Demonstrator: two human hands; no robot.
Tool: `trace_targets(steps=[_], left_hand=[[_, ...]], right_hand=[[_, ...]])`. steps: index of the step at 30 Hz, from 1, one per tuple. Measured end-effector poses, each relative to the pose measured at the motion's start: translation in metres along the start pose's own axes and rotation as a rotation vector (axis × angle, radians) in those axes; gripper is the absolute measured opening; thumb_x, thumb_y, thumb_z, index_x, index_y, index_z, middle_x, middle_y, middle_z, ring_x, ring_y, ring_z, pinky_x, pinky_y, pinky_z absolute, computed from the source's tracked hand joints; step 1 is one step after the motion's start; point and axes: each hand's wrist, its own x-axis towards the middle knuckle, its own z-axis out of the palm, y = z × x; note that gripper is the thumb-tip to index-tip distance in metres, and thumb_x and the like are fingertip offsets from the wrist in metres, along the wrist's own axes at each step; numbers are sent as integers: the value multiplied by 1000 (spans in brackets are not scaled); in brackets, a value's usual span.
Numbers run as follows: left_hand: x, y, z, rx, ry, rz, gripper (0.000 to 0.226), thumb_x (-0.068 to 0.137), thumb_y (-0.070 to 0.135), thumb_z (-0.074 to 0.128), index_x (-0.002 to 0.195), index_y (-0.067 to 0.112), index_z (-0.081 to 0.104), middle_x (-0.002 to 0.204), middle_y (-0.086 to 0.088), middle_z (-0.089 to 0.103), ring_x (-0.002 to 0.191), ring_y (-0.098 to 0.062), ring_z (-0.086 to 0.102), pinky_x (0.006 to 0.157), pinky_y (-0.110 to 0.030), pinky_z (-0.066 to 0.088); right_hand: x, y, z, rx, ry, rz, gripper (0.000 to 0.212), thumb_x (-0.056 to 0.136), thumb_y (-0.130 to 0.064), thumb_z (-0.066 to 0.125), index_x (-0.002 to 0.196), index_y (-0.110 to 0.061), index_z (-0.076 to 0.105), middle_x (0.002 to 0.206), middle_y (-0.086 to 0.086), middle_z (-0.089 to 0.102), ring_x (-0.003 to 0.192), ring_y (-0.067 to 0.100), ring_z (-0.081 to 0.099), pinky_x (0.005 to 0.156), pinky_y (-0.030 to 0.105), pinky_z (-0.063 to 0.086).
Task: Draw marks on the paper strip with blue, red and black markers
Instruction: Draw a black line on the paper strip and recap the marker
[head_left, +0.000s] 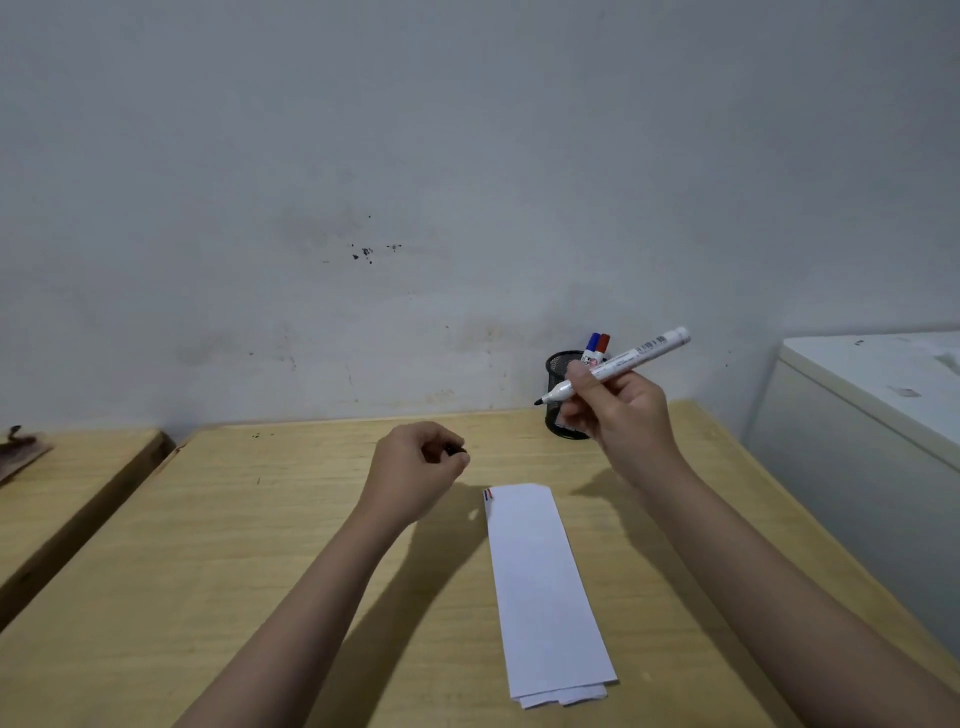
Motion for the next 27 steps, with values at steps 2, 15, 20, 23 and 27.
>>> trace_targets(steps=[2, 15, 20, 23, 27], left_hand=[[10, -11, 4, 68, -2, -35, 6, 76, 10, 67, 80, 12, 70, 62, 2, 61, 53, -3, 54, 48, -9, 39], [47, -64, 35, 300, -190, -109, 18, 76, 22, 71, 90, 12, 70, 84, 0, 67, 89, -21, 64, 72, -24, 42], [25, -59, 31, 101, -16, -122, 31, 73, 25, 75, 100, 16, 63, 78, 2, 61, 64, -9, 57, 61, -21, 41], [0, -47, 36, 7, -11, -72, 17, 69, 28, 75, 79, 22, 63, 73, 2, 63, 57, -9, 53, 57, -24, 44], [-13, -45, 41, 189, -169, 27, 32, 58, 42, 79, 79, 26, 62, 75, 6, 63, 67, -8, 58, 68, -32, 52]], right_hand=[[-2, 9, -1, -32, -9, 20, 16, 86, -16, 66, 80, -1, 63, 69, 9, 60, 51, 10, 56, 60, 29, 55], [-4, 46, -10, -134, -12, 132, 14, 79, -14, 74, 79, -1, 68, 65, 5, 71, 54, 14, 65, 57, 26, 57], [0, 59, 2, -100, -9, 158, 12, 80, -3, 71, 74, -3, 61, 63, 10, 69, 53, 16, 66, 51, 22, 54], [6, 72, 11, -122, -7, 209, 14, 79, 1, 68, 73, -5, 57, 63, 11, 69, 53, 16, 68, 50, 23, 54], [11, 95, 21, -183, 9, 283, 19, 78, -6, 72, 68, -9, 55, 63, 14, 69, 55, 21, 67, 56, 32, 56]])
